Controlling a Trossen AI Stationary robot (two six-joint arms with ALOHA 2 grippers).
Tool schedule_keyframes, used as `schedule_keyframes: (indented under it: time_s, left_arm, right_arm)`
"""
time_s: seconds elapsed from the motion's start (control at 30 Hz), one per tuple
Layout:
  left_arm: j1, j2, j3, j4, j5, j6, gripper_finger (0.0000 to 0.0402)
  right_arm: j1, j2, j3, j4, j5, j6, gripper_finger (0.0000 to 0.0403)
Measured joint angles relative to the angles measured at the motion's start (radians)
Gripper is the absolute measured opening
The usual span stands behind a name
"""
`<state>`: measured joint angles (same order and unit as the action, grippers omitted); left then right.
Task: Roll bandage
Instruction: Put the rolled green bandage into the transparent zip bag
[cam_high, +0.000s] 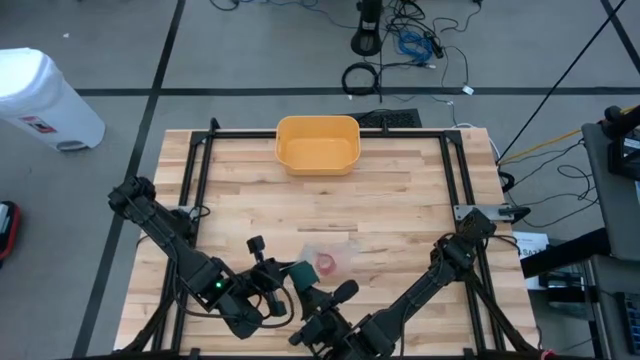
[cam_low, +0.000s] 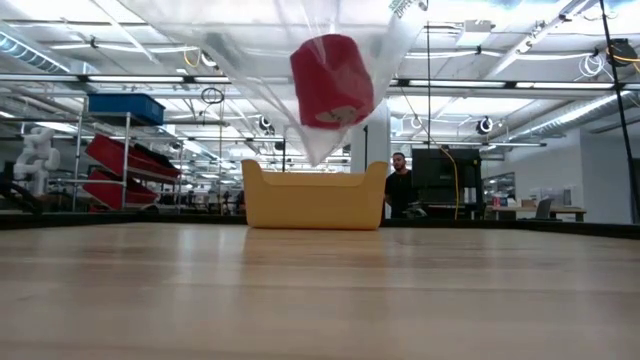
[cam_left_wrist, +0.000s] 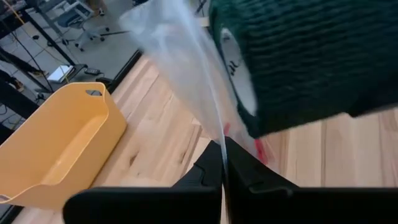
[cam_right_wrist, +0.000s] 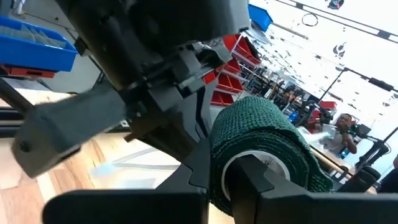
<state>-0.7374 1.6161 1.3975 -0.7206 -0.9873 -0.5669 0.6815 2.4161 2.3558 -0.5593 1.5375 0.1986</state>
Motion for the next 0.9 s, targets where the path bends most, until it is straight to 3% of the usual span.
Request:
schedule_keyframes:
  time_s: [0.3,0.53,0.73,0.9]
  left_arm:
    - [-0.015,0.000,0.016,-0.004,0.002,0.007,0.0000]
    - [-0.016,-0.001,0.016,-0.038,0.000,0.012,0.0000]
    - [-0.016,-0.001,0.016,-0.123,-0.062,0.066,0.0000]
    - [-0.018,-0.001,0.016,-0.156,-0.065,0.200,0.0000]
  right_arm:
    - [0.016,-0.001,0.000,-0.075,-0.030,0.129,0.0022]
    - [0.046,-0.001,0.000,-0.076,-0.032,0.138,0.0022]
    - [0.083,-0.001,0.000,-0.074,-0.032,0.153,0.0022]
    - [0.152,-0.001,0.000,-0.062,-0.032,0.126,0.0022]
